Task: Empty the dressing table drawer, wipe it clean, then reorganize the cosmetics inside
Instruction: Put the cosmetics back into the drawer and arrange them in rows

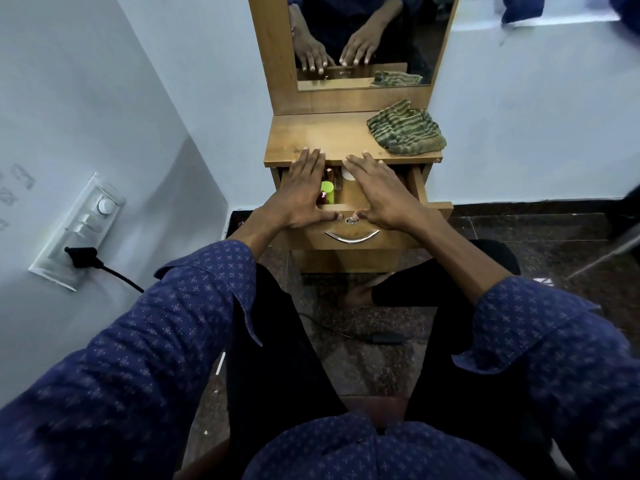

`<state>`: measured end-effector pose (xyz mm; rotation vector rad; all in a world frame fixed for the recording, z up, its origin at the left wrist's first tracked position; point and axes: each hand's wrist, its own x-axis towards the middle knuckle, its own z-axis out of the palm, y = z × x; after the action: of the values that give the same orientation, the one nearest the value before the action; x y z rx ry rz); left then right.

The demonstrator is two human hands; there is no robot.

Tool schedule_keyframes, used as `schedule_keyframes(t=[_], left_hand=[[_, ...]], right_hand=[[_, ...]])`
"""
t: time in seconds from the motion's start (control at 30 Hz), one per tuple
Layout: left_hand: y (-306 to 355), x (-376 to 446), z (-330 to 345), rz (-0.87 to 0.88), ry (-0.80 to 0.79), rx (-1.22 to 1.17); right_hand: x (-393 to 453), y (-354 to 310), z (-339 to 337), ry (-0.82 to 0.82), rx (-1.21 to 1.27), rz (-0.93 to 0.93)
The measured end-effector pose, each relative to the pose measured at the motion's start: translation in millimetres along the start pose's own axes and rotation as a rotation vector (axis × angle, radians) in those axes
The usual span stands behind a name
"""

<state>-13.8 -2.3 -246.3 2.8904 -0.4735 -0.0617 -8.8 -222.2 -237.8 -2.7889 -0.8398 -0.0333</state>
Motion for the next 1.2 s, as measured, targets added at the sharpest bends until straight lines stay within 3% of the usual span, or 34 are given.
schedule_keyframes(t=[0.4, 0.73, 1.2], left_hand=[[-14.5, 48.0, 17.1, -0.021, 0.109, 0.170], [-9.7, 74.7, 26.6, -0.149, 0.218, 0.241], [-38.5, 87.3, 38.6, -0.052, 0.400, 0.296]], right_hand=[[51.9, 15.2, -2.4, -0.005, 0.046, -0.003], [75.6, 20.2, 13.2, 0.130, -0.023, 0.038], [115.4, 5.7, 47.6, 0.238, -0.058, 0.024]])
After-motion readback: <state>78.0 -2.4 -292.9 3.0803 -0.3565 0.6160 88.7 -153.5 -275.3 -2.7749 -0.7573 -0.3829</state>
